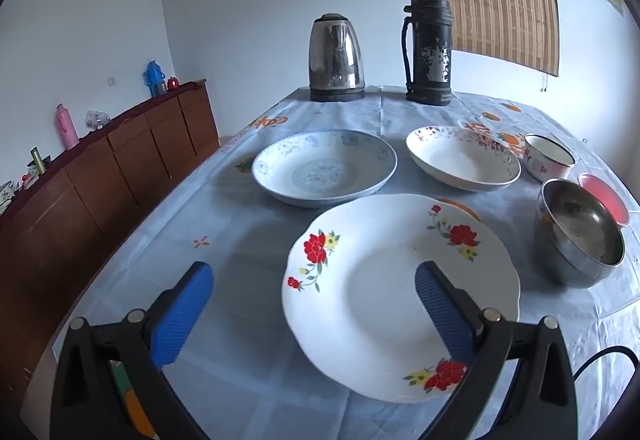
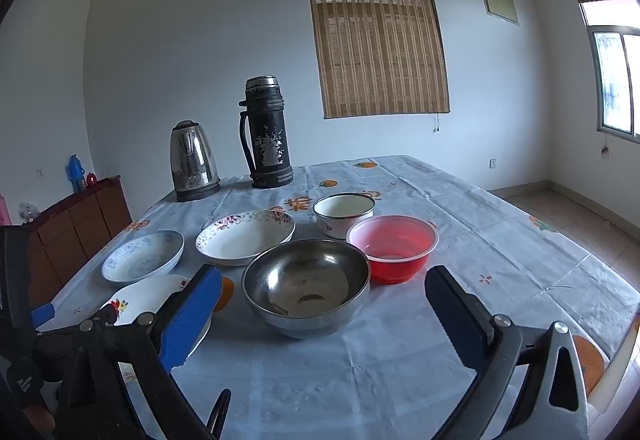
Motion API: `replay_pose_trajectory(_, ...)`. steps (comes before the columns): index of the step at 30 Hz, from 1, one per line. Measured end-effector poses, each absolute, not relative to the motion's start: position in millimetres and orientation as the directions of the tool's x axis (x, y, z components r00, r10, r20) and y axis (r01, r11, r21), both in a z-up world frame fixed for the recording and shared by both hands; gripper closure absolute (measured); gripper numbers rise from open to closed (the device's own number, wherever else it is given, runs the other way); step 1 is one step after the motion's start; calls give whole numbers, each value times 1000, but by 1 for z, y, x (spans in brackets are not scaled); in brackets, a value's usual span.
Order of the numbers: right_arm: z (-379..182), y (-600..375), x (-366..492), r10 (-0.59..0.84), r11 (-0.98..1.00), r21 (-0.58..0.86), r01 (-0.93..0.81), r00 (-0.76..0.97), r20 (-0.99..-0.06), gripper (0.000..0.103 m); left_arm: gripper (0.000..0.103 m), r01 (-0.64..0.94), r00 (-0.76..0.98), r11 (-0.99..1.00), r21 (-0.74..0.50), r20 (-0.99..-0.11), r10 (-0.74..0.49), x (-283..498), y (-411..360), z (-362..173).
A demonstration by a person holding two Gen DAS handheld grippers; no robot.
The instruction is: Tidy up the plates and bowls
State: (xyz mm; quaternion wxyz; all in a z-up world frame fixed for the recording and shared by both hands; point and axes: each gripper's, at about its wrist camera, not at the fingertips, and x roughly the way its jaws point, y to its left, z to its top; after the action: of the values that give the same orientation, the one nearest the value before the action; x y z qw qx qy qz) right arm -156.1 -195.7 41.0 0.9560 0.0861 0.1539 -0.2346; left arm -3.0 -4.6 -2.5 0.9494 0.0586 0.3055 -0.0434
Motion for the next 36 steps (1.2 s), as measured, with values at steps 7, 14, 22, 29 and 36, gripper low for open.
replay_pose_trajectory(7, 41, -196, -156, -420, 876, 91, 474, 841, -341, 1, 0, 122, 803, 990, 71, -594, -56, -3, -3, -3)
replay_pose_trajectory(14, 39, -195, -154, -418, 877, 90, 471, 843, -339, 1, 0, 125, 803, 990, 69, -593, -60, -4, -3, -1)
replay_pose_trajectory(22, 41, -195, -155, -409, 882, 91, 462, 848, -338, 1, 0, 123, 804, 990, 72, -592, -57, -4, -3, -1)
replay_pose_trajectory(29, 40, -195, -154, -407, 883, 91, 461, 847, -343, 1, 0, 125, 803, 990, 70, -593, -59, -3, -2, -1)
replay_pose_trajectory(36, 40, -194, -152, -407, 883, 87, 460, 846, -344, 1, 0, 126, 802, 989, 71, -595, -59, -1, -3, 0)
